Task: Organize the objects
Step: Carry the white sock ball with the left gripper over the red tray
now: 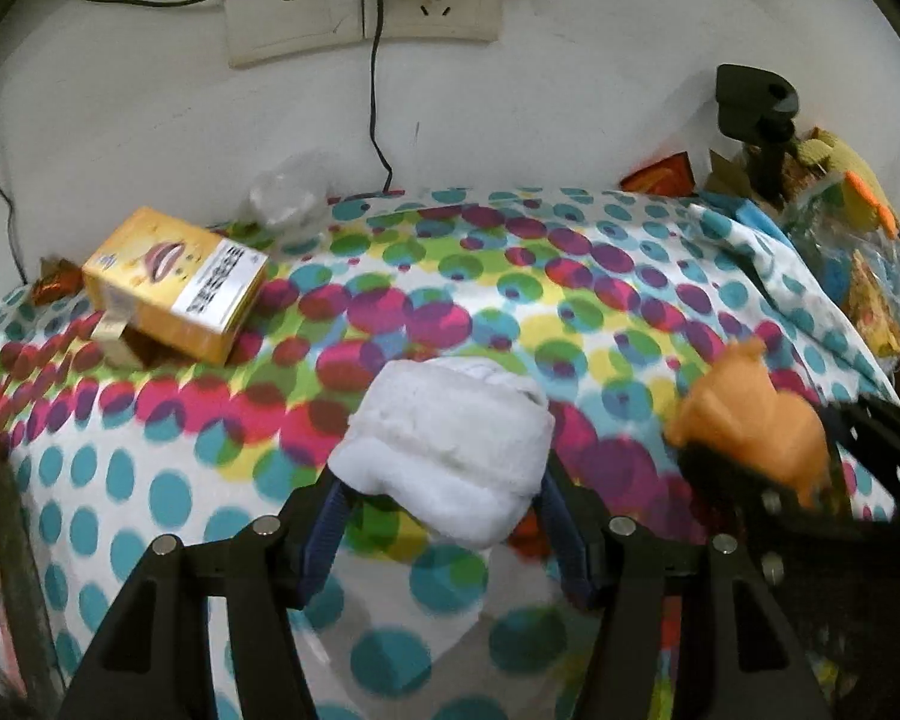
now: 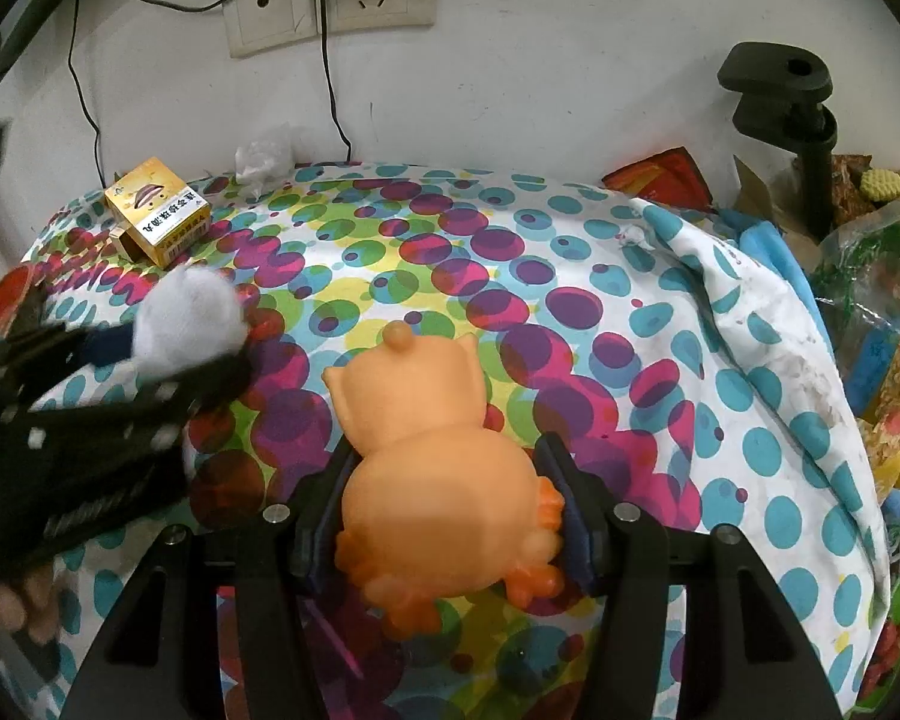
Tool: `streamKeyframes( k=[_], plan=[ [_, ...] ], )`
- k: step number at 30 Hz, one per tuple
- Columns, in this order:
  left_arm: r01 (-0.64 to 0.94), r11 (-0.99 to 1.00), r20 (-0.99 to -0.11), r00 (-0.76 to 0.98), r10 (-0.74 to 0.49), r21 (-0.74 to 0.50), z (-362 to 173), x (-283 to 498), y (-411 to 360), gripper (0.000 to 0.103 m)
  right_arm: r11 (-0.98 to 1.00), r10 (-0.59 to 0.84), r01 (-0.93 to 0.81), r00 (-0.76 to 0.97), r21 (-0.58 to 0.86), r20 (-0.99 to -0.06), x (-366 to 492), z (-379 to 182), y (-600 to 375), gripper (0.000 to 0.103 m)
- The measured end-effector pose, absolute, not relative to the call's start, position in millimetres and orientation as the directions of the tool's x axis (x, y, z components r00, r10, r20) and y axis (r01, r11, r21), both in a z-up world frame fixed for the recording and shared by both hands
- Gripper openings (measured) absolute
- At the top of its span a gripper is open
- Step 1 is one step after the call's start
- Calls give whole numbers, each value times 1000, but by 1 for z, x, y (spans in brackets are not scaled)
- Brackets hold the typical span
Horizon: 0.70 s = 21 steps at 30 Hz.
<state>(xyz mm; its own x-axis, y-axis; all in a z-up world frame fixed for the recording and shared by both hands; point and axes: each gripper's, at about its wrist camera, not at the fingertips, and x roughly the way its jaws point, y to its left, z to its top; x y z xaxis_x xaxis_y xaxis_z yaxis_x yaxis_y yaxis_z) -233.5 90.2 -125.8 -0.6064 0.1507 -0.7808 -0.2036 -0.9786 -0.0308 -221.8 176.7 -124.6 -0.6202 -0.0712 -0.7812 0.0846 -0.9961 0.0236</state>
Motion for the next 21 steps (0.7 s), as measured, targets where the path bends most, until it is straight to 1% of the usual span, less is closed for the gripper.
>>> streamKeyframes(
  k=[15, 21],
  plan=[
    [-161, -986, -781, -609, 139, -50, -126, -177, 66, 61, -997, -66, 79, -620, 22, -782, -225, -125, 175, 57],
    [-153, -987, -784, -608, 125, -39, -126, -161, 52, 61, -997, -63, 77, -620, 20, -782, -226, -125, 173, 57]
  ],
)
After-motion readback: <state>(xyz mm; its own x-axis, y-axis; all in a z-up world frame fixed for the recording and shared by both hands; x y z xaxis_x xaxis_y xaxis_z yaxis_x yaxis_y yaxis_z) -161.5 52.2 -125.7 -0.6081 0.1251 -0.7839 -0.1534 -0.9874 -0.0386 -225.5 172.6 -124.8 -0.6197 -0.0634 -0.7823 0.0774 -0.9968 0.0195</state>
